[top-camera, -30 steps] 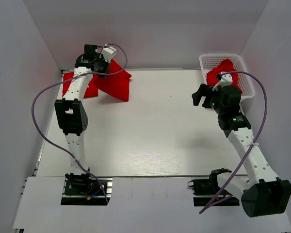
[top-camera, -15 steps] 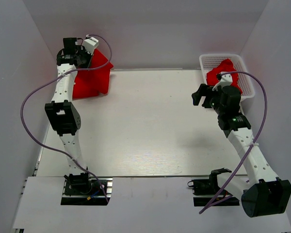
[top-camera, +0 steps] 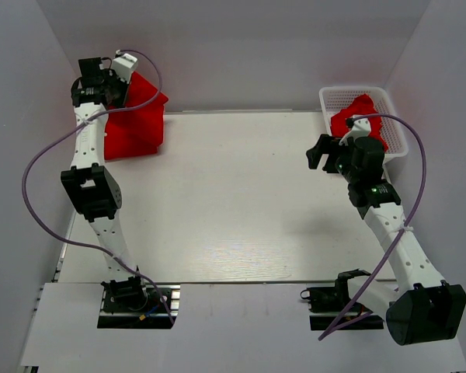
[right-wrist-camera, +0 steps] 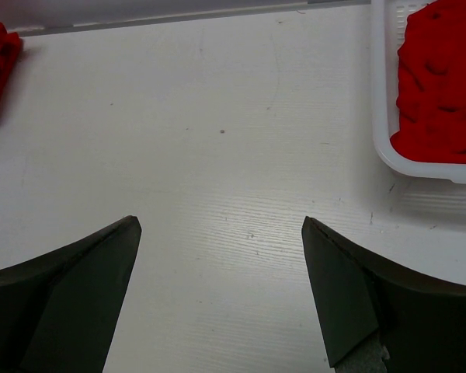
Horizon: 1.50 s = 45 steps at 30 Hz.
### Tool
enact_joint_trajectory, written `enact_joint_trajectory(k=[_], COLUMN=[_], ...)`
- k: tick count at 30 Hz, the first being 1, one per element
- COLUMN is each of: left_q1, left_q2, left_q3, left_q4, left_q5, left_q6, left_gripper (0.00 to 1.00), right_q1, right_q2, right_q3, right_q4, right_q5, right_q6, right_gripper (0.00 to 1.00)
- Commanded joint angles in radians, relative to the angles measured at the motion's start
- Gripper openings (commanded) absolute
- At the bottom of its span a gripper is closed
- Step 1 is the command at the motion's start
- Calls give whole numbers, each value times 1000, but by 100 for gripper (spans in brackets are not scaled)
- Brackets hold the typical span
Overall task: Fold and stack the t-shirts
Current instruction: Put the neatly folded tshirt into the corner of the board with the left arm
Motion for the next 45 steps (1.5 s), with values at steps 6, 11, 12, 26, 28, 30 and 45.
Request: enact_joint_trajectory(k=[6,11,12,26,28,30,45], left_q1=[67,96,105,125,125,125,-126], left_q2=[-34,58,78,167,156,132,-187], left_q3=[-54,-36,-36,27,53,62,-345], left_q4=[97,88,88,164,164,155,115], left_q5=[45,23,0,-323,-336,-362,-27], left_q6=[-5,-28,-42,-192,-223,-246,-594], left_gripper=[0,0,0,100,100,100,100], right_q1=[-4,-1,-2,1,1,1,-1], right_q2=[23,57,61,97,92,84,92], right_q3=[24,64,70,113,114,111,91], right_q4=[41,10,10,-45,-45,-51,-164], right_q5=[-7,-5,-5,-10,-12,-15,-22], right_q6=[10,11,10,-1,-4,-6,59], right_gripper=[90,90,90,90,90,90,90])
